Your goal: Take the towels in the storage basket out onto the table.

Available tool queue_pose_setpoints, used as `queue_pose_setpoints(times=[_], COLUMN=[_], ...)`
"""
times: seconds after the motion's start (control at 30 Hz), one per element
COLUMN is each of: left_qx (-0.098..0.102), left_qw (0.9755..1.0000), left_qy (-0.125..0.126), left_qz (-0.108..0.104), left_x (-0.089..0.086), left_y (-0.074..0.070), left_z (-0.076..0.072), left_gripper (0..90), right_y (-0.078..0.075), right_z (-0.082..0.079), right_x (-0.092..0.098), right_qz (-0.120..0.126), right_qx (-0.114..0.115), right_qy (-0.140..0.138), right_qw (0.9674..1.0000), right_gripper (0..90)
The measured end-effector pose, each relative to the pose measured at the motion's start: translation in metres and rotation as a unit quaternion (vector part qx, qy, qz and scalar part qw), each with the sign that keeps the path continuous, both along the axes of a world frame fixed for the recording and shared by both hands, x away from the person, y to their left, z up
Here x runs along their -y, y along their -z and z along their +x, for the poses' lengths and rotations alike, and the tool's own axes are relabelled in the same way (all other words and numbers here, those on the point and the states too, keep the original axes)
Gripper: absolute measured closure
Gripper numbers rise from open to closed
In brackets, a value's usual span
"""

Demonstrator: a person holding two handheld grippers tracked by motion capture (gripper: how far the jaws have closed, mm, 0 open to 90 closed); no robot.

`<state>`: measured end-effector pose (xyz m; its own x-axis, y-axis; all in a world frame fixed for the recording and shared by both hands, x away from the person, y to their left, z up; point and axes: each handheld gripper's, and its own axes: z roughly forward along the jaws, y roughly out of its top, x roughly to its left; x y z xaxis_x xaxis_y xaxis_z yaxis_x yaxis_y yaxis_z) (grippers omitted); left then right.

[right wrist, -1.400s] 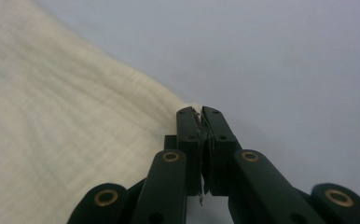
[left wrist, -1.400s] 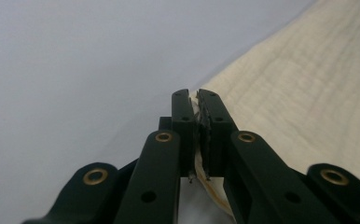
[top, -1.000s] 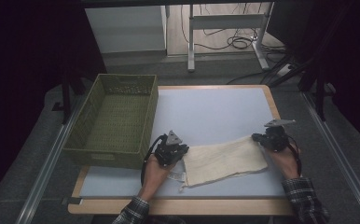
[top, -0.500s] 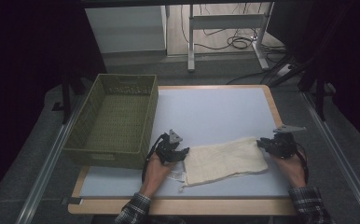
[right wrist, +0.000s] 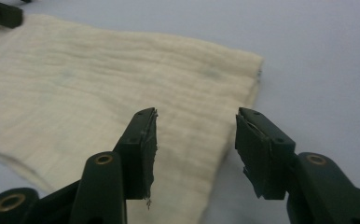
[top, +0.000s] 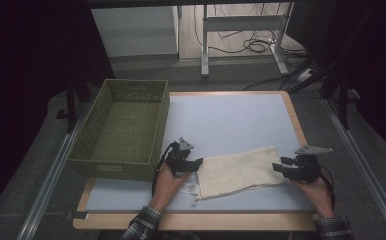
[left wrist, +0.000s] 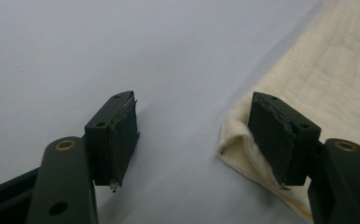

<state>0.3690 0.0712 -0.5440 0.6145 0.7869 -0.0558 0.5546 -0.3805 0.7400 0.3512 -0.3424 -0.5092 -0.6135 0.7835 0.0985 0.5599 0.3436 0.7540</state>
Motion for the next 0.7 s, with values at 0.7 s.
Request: queue_pose_setpoints(times=[0.7], left_qx=[-0.002], left_qw=[1.0000], left_qy=[0.003], left_qz=[-0.004], left_x=[0.001], left_y=[0.000], left_z=[0.000], left_gripper=[29.6], right_y=[-0.006], right_z=[-0.029], right_x=[-0.075], right_qz=[-0.012], right_qx=[0.001], right_qy=[-0.108], right_qw=[0.9941], right_gripper=[44.1])
